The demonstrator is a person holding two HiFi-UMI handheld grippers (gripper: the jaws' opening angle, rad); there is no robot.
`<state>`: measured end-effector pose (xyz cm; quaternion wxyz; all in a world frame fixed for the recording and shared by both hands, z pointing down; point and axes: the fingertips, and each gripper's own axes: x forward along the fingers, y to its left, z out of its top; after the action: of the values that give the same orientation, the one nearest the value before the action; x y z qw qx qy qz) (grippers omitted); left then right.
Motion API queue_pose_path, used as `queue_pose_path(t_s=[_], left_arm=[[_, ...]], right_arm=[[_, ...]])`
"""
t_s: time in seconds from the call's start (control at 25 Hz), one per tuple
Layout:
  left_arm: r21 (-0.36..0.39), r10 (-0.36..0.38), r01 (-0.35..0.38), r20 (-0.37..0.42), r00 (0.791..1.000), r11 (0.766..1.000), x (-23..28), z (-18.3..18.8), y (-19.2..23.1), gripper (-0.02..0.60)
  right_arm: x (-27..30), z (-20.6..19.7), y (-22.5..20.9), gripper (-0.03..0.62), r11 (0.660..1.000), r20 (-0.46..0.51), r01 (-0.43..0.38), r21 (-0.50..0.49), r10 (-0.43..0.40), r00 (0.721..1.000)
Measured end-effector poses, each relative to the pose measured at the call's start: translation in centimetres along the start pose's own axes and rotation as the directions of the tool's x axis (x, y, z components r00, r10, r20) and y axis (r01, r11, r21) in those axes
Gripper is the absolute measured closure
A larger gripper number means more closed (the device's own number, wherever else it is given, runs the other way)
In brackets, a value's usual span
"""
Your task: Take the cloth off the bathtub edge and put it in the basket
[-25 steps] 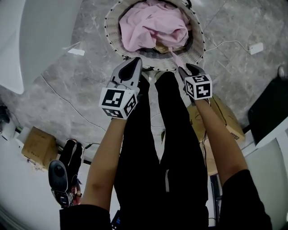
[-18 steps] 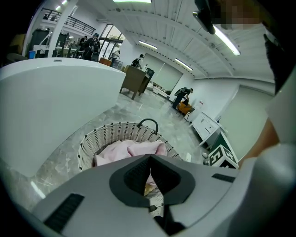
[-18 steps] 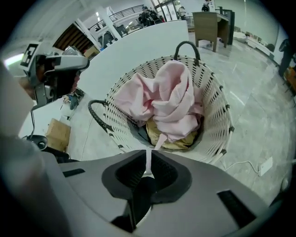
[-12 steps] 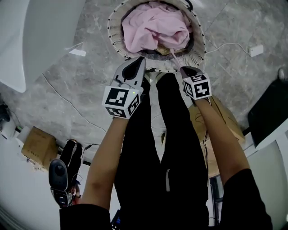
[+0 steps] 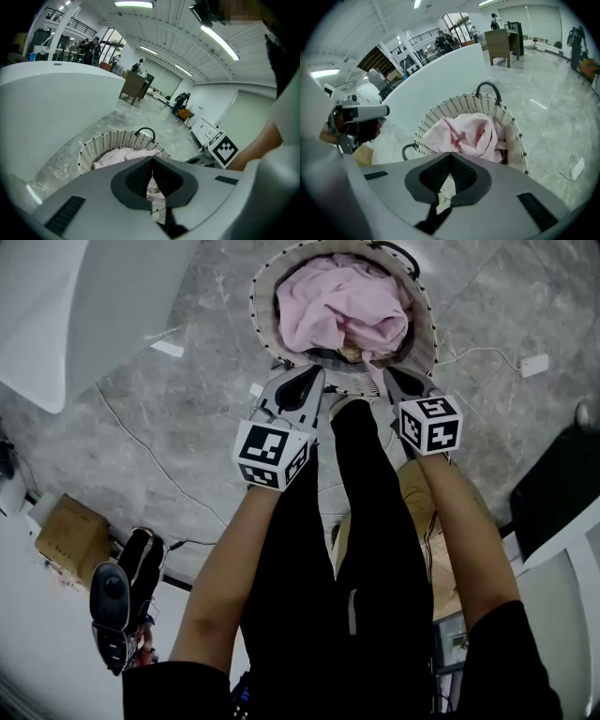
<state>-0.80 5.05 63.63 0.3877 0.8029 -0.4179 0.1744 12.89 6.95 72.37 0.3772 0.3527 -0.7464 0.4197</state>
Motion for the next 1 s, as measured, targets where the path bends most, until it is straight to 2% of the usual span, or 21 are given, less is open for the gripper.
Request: queue_pose_path(t_s=[0.12, 0.2, 0.36, 0.48, 0.56, 0.76, 1.0], left_arm=[[-0.013, 0.004, -0.004, 0.004, 1.0, 1.0, -0.4, 0.1, -0.1, 0.566], [-0.012, -0.001, 0.001, 0.005, 1.0, 1.0, -0.3, 0.2, -0.2, 0.566], [-0.01, -0.01, 0.01, -0.002, 1.0, 1.0, 0.2, -0.2, -0.2, 0.566], [-0.012, -0.014, 0.014, -0.006, 1.0, 1.0, 0.5, -0.5, -0.2, 0.566], [-0.017, -0.017, 0.016, -0.011, 1.0, 1.0, 0.7, -0.8, -0.2, 0.566], [-0.027, -0.029, 0.028, -0.023, 0.999, 0.999, 1.7, -1.2, -0.6, 0.566], [-0.002, -0.074, 0.074, -0.026, 0.997, 0.997, 2.9, -0.5, -2.3, 0.566]], right_arm=[[-0.4, 1.9, 0.2, 0.563, 0.999, 0.017, 0.004, 0.035, -0.005, 1.0], [-0.1, 1.4, -0.3, 0.562, 0.998, -0.005, 0.017, 0.061, -0.017, 1.0], [1.1, -3.0, -1.1, 0.552, 0.997, -0.091, 0.011, 0.076, -0.004, 0.996], [1.7, -6.9, -1.3, 0.456, 0.998, -0.184, -0.003, 0.06, 0.015, 0.983], [1.9, -8.5, -1.7, 0.447, 0.999, -0.22, 0.002, 0.052, 0.01, 0.975], [2.4, -9.7, -1.8, 0.447, 0.999, -0.243, 0.009, 0.053, 0.004, 0.97], [3.2, -10.8, -1.9, 0.447, 0.997, -0.301, 0.028, 0.076, -0.004, 0.954]])
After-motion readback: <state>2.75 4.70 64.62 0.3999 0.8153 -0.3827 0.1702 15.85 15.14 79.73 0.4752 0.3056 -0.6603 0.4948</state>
